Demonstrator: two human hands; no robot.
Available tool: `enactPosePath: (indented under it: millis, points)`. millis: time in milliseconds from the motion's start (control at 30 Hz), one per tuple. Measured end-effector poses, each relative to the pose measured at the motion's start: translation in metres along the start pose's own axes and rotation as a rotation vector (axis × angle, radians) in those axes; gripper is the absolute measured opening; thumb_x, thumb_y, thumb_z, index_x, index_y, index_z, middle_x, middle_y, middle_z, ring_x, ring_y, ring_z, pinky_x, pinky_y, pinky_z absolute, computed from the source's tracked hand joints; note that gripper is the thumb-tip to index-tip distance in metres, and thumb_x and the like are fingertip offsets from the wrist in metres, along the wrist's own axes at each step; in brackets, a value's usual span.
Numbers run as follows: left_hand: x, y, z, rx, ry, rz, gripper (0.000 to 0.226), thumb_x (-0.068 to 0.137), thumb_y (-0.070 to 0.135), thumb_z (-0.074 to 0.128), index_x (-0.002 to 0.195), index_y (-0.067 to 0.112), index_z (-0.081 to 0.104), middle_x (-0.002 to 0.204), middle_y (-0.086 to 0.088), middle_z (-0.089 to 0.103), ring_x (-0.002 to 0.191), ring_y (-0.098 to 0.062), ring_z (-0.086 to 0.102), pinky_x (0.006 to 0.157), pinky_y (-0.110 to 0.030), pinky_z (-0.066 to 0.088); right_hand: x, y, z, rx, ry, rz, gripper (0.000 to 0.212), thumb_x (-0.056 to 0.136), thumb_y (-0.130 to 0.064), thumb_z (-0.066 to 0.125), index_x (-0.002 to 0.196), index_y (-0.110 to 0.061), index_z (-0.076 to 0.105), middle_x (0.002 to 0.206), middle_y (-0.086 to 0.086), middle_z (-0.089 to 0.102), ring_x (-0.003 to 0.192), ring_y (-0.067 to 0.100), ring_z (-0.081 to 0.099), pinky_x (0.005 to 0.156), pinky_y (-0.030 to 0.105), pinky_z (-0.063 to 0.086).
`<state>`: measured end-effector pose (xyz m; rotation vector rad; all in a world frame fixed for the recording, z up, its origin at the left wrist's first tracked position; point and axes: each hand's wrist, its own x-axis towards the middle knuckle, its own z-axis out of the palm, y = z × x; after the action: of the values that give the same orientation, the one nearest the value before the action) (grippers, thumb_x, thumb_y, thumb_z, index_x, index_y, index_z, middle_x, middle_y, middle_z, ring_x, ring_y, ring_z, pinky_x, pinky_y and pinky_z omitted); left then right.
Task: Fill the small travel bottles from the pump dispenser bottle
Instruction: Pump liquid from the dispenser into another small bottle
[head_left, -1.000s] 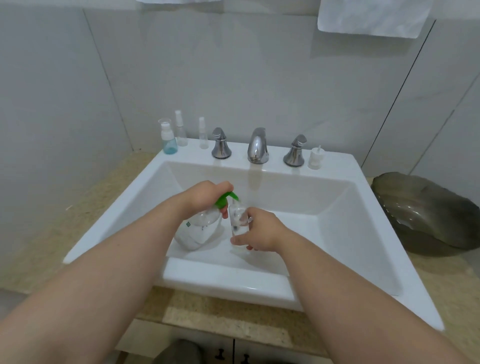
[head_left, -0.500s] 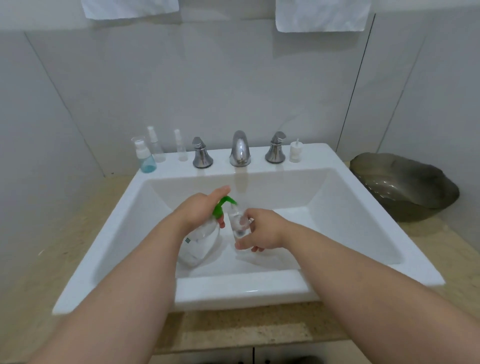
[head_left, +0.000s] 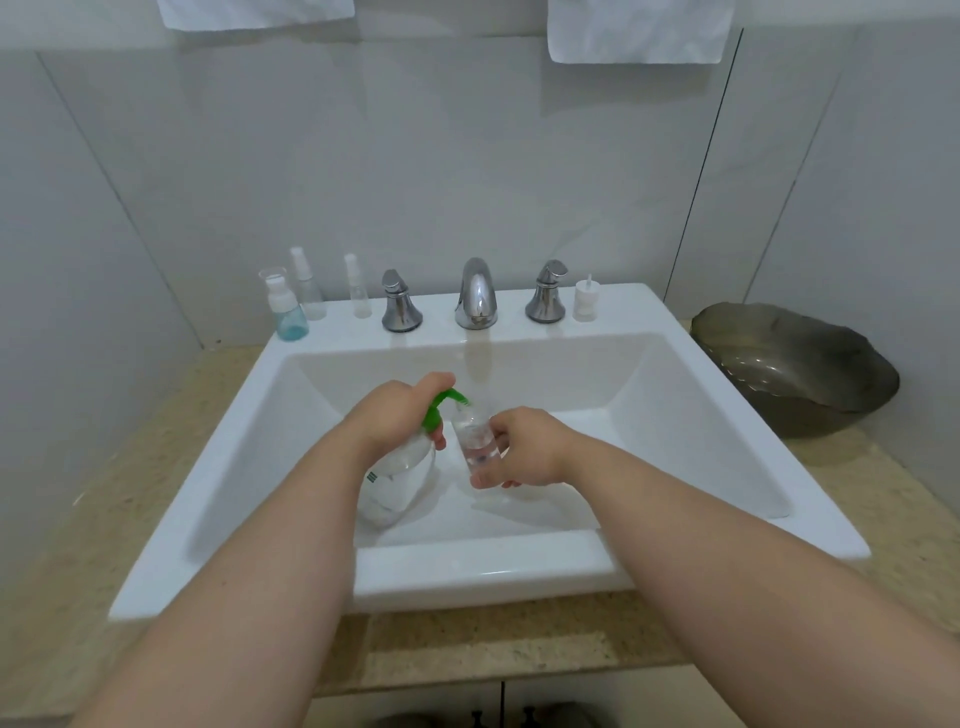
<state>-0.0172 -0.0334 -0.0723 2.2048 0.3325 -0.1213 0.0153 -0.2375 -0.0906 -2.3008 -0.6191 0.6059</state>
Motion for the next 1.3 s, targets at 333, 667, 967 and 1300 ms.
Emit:
enactPosePath:
  millis: [333,667,967,1300]
  points:
    - [-0.003,0.004,0.0,-0.031,-0.001,-0.028,0.072,0.095,0.065,0.041,0.06,0.011,0.073,0.08,-0.003,0.079,0.073,-0.021,0.052,0.083,-0.038,0.045,0.007,0.005,-0.004,0.052,-0.025,-0.018,0.035,0.075,-0.022,0.091,0.101,-0.02,0.068,0.102,-0.003,0.069,0.065,0.014,0.07,0.067,0.028,0.059]
    - [-0.009,0.01,-0.001,-0.057,-0.008,-0.028,0.068,0.099,0.059,0.041,0.061,0.009,0.067,0.079,-0.004,0.079,0.066,-0.019,0.047,0.072,-0.034,0.04,0.006,0.002,-0.005,0.094,-0.032,-0.01,0.036,0.075,-0.019,0.091,0.104,-0.018,0.069,0.094,-0.007,0.067,0.068,0.016,0.069,0.073,0.031,0.062]
    - [-0.012,0.014,-0.001,-0.048,-0.038,-0.02,0.063,0.098,0.054,0.041,0.059,0.009,0.063,0.081,-0.005,0.079,0.064,-0.019,0.044,0.069,-0.034,0.04,0.006,0.004,-0.003,0.101,-0.037,0.0,0.041,0.075,-0.019,0.091,0.11,-0.017,0.069,0.099,-0.006,0.069,0.072,0.02,0.072,0.082,0.041,0.064]
    - [-0.01,0.015,0.0,-0.023,-0.047,-0.007,0.058,0.099,0.044,0.041,0.06,0.009,0.065,0.078,-0.003,0.079,0.061,-0.019,0.043,0.066,-0.034,0.04,0.008,0.006,-0.002,0.068,-0.056,0.013,0.046,0.074,-0.022,0.091,0.114,-0.016,0.07,0.112,0.001,0.069,0.073,0.02,0.072,0.082,0.04,0.064]
